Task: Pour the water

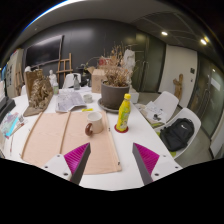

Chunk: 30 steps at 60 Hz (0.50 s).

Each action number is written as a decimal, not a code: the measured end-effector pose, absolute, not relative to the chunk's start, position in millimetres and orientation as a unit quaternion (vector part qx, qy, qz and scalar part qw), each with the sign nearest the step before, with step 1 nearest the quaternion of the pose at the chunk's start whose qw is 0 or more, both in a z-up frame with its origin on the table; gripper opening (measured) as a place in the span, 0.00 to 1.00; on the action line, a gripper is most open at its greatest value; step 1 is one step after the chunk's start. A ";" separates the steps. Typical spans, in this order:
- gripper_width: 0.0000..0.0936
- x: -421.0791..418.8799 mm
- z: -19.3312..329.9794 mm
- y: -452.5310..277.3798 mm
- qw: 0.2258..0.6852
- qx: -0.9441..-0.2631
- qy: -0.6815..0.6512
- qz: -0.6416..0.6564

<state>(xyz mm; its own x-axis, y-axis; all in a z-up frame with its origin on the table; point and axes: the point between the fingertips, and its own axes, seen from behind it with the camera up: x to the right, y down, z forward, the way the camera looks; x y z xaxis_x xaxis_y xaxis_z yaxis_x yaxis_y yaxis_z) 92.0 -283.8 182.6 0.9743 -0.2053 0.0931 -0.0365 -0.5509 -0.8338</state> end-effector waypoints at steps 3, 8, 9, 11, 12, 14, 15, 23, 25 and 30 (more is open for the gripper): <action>0.92 81.2 190.0 -303.1 0.469 -0.876 0.061 -0.096; 0.92 65.9 200.8 -326.5 0.472 -0.874 0.052 -0.098; 0.92 62.2 202.8 -330.7 0.473 -0.874 0.050 -0.097; 0.92 56.1 205.9 -338.7 0.473 -0.874 0.050 -0.095; 0.92 53.6 207.6 -342.5 0.474 -0.874 0.050 -0.095; 0.92 49.6 211.3 -348.9 0.477 -0.872 0.051 -0.095; 0.92 47.7 212.1 -351.7 0.477 -0.872 0.053 -0.094; 0.92 36.6 212.1 -367.7 0.470 -0.877 0.064 -0.080; 0.92 35.4 212.3 -369.3 0.470 -0.877 0.063 -0.084; 0.92 30.6 213.4 -369.6 0.472 -0.876 0.058 -0.084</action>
